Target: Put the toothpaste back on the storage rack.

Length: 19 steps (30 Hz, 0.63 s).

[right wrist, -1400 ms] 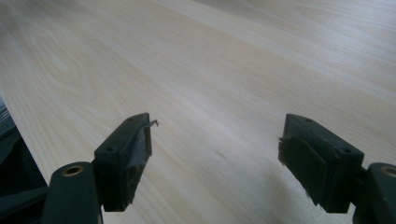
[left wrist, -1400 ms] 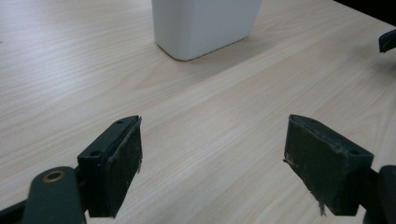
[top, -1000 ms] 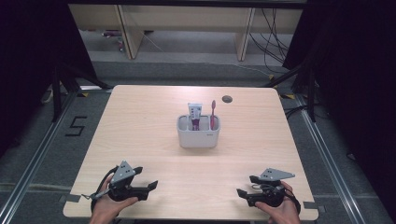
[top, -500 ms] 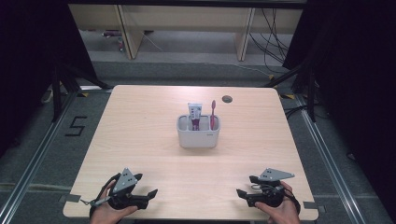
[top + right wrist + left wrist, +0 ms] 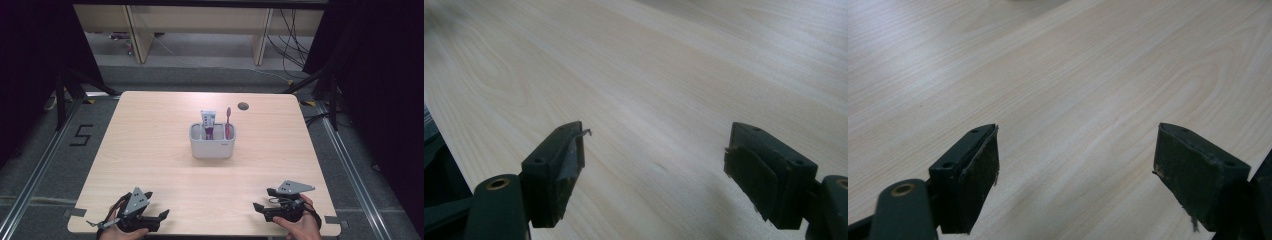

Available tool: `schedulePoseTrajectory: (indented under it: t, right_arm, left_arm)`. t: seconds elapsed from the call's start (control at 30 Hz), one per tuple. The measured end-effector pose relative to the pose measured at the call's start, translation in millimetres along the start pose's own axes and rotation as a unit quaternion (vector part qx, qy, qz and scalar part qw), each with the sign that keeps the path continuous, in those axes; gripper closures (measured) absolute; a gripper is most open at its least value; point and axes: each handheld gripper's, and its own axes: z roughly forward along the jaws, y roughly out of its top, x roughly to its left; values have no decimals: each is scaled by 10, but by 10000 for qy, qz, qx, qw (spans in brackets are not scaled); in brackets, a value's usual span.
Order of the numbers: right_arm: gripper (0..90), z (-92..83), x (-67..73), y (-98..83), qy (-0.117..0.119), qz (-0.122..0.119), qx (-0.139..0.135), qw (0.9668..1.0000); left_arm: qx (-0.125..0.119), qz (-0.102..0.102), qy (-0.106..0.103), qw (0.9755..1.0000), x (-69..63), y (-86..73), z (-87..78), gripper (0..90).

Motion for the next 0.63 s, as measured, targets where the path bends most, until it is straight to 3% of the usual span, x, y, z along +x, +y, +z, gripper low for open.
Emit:
schedulePoseTrajectory:
  t: [0.13,0.23,0.47,0.5,0.63]
  right_arm:
    - [242,3,1,0,-61,-29,-51,10000]
    - [242,5,-2,2,51,-19,-7,10000]
    - [242,9,1,2,66,-15,12,10000]
    - [242,12,17,1,133,102,34,9999]
    - [243,7,24,-2,9,102,2,9999]
  left_arm:
    - [-16,-30,-6,10000,-15,-4,0,169]
    - [45,37,38,10000,-12,-2,-3,169]
    - [47,-31,20,10000,-3,-11,16,168]
    - [52,-17,16,10000,-1,-10,17,168]
    - [26,1,16,10000,0,-5,11,167]
